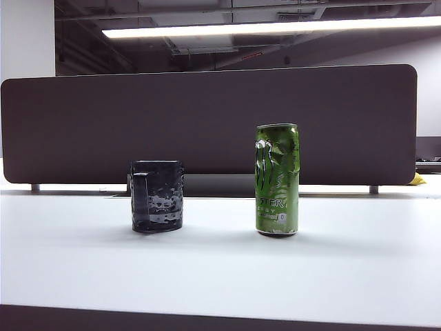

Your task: Pick up the metal can, pour some water into the cup, then place the can back on the table.

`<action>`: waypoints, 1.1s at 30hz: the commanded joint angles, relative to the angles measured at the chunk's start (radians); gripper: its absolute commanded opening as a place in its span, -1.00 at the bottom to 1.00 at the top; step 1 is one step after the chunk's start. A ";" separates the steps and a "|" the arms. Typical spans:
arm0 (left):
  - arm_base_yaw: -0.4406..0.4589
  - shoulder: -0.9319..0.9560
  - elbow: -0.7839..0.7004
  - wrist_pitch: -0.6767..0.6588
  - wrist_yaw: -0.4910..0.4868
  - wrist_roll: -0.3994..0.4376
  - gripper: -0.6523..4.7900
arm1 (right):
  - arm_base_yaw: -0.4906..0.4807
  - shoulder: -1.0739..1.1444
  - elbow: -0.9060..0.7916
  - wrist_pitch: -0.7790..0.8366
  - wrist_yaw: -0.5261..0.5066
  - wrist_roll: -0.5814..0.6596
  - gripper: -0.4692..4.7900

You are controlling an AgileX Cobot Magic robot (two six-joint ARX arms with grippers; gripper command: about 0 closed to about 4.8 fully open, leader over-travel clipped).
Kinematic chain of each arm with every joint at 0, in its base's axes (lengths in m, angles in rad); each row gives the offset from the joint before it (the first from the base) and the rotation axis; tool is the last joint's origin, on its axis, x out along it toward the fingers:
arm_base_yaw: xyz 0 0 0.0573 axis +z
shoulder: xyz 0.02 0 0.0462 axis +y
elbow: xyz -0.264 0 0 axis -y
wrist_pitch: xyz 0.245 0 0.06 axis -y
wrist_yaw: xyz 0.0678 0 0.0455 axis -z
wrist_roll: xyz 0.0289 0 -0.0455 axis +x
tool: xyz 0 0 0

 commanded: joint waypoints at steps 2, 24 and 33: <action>-0.003 0.001 0.001 -0.053 0.010 -0.003 -0.78 | 0.001 -0.003 0.002 -0.041 0.004 0.001 -0.77; -0.003 0.001 0.001 -0.058 0.010 -0.003 -0.78 | -0.033 -0.085 -0.006 -0.500 0.204 -0.516 -0.77; -0.003 0.001 0.001 -0.059 0.010 -0.003 -0.78 | -0.358 -0.367 -0.253 -0.518 0.005 -0.014 -0.77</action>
